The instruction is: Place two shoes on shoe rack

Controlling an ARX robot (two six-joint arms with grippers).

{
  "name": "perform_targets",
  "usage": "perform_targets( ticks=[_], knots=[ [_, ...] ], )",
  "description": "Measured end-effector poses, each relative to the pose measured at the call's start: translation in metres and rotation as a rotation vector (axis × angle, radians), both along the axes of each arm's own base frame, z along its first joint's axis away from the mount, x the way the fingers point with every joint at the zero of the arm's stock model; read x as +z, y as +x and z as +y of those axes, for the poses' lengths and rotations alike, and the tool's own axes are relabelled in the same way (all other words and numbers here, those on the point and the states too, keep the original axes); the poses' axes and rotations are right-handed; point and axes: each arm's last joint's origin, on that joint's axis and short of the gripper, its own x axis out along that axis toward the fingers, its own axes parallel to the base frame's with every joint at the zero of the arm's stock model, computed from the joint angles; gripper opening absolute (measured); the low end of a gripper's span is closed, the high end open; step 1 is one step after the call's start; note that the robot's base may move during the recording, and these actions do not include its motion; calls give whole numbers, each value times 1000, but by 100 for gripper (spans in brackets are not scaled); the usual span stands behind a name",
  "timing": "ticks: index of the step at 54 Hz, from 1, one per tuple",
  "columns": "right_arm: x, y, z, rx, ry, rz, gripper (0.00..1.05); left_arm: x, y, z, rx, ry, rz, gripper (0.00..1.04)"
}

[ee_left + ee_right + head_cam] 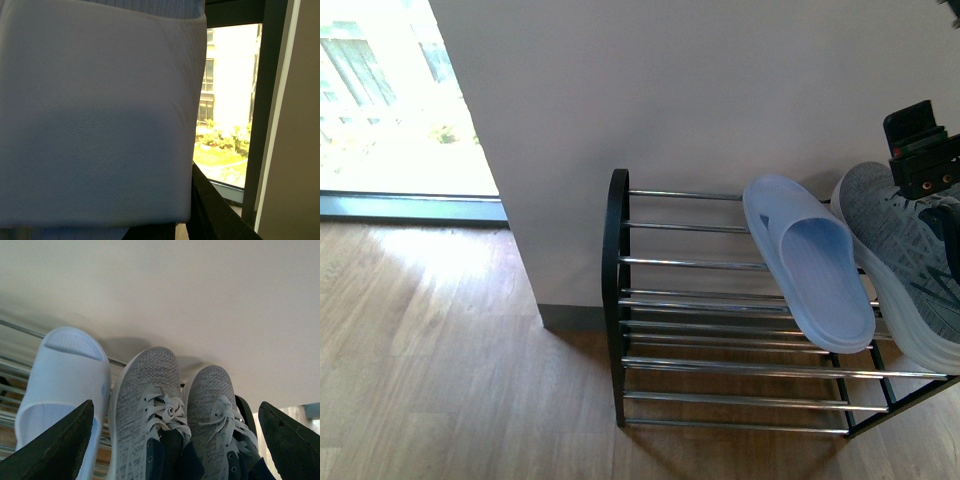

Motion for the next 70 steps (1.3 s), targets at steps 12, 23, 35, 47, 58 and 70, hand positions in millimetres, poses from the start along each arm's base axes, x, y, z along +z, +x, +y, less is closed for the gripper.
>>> perform_targets(
  ticks=[12,23,35,47,58,70],
  knots=[
    [18,-39,-3,37,31,-103,96,0,0,0,0,0,0,2],
    [37,-82,-4,56,62,-226,95,0,0,0,0,0,0,2],
    [42,-112,-4,55,115,-312,96,0,0,0,0,0,0,2],
    [42,-119,-4,43,142,-334,96,0,0,0,0,0,0,2],
    [38,-130,5,188,339,-488,73,0,0,0,0,0,0,2],
    [30,-153,6,175,404,-503,29,0,0,0,0,0,0,2]
  ],
)
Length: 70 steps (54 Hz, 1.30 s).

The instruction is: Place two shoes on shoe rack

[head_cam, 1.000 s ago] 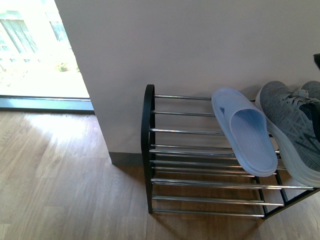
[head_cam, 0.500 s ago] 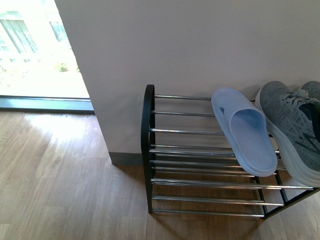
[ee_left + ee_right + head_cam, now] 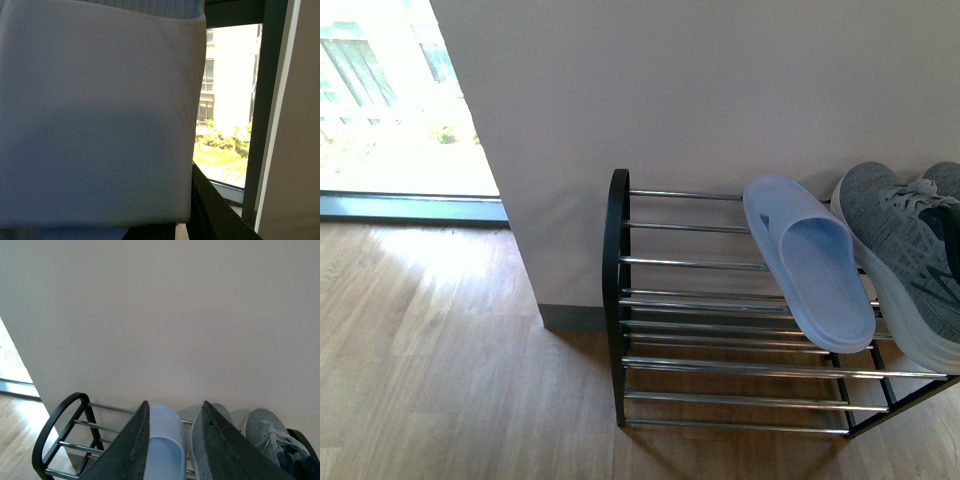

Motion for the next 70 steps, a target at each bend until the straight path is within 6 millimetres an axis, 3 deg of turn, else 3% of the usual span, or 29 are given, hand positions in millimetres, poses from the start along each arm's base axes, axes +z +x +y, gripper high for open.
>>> perform_targets(
  ticks=[9,14,70],
  knots=[
    [-7,-11,0,1,2,-17,1,0,0,0,0,0,0,2],
    [-13,-16,0,1,6,6,2,0,0,0,0,0,0,2],
    [-1,-52,0,0,7,-35,2,0,0,0,0,0,0,2]
  ],
)
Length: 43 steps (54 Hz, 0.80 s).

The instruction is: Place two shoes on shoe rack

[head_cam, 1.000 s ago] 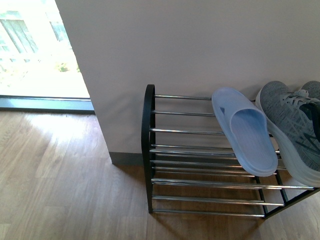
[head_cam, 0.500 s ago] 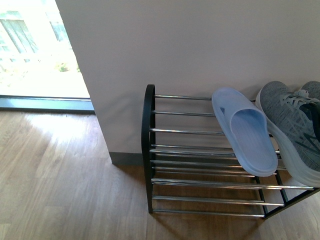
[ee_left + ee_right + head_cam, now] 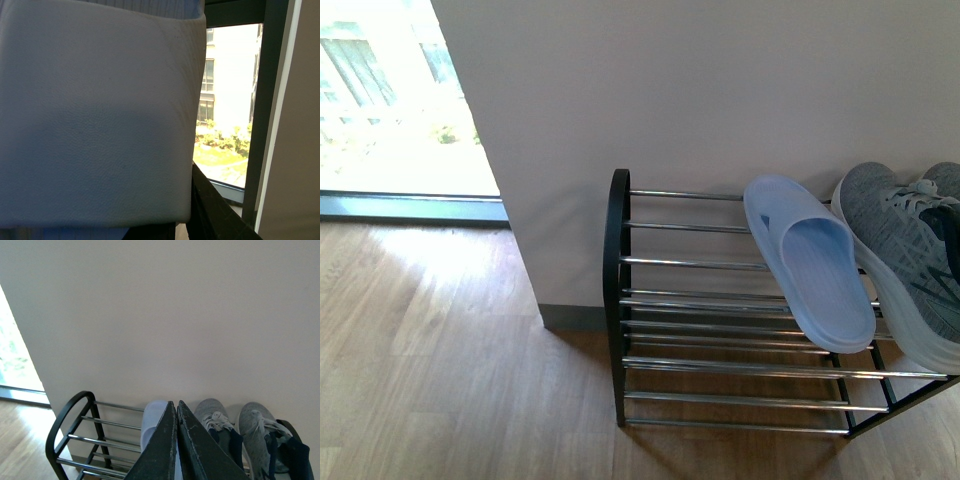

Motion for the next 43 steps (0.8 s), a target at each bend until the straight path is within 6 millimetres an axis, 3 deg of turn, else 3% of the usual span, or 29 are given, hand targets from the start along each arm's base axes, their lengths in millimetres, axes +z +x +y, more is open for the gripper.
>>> perform_targets(
  ticks=[43],
  knots=[
    [-3,-16,0,-1,0,5,4,0,0,0,0,0,0,2]
  ],
)
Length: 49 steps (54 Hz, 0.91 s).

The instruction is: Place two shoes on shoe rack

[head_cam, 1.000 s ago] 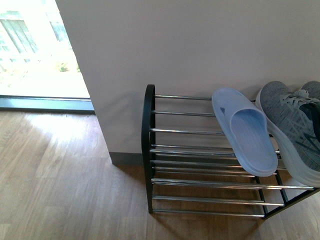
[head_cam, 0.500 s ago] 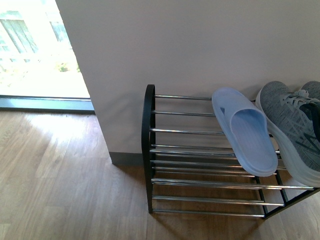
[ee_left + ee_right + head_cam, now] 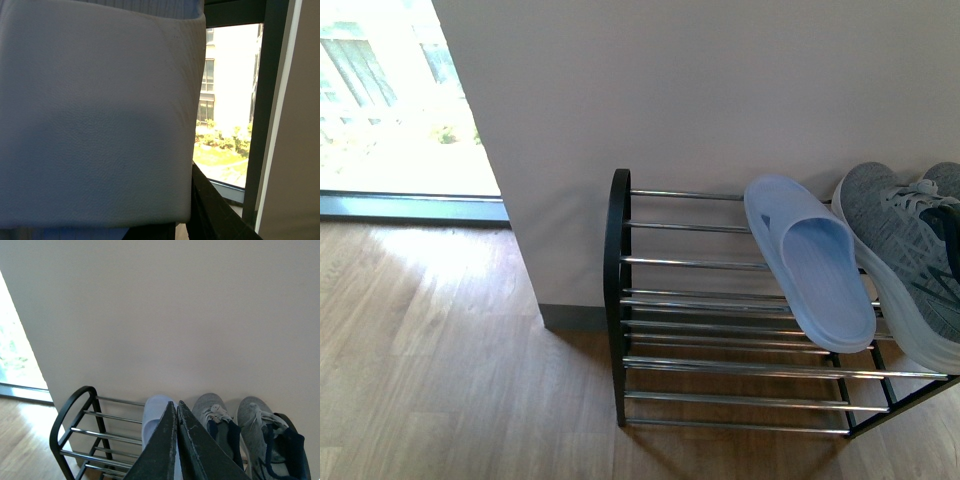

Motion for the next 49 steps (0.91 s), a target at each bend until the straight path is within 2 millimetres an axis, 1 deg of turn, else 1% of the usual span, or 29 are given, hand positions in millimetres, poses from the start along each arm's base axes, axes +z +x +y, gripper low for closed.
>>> perform_targets(
  ticks=[2,5,10,12,14,19,21,25,27,29,30,34,36,39,49],
  knots=[
    [0,0,0,0,0,0,7,0,0,0,0,0,0,2],
    [0,0,0,0,0,0,16,0,0,0,0,0,0,2],
    [0,0,0,0,0,0,26,0,0,0,0,0,0,2],
    [0,0,0,0,0,0,33,0,0,0,0,0,0,2],
    [0,0,0,0,0,0,37,0,0,0,0,0,0,2],
    [0,0,0,0,0,0,51,0,0,0,0,0,0,2],
    [0,0,0,0,0,-1,54,0,0,0,0,0,0,2],
    [0,0,0,4,0,-1,66,0,0,0,5,0,0,2],
    [0,0,0,5,0,-1,70,0,0,0,6,-1,0,2],
    [0,0,0,5,0,-1,77,0,0,0,8,-1,0,2],
    [0,0,0,5,0,-1,82,0,0,0,7,-1,0,2],
    [0,0,0,5,0,-1,95,0,0,0,4,-1,0,2],
    [0,0,0,5,1,-1,97,0,0,0,4,-1,0,2],
    [0,0,0,5,1,-1,95,0,0,0,4,-1,0,2],
    [0,0,0,-2,2,2,95,0,0,0,-1,0,0,2]
  ],
)
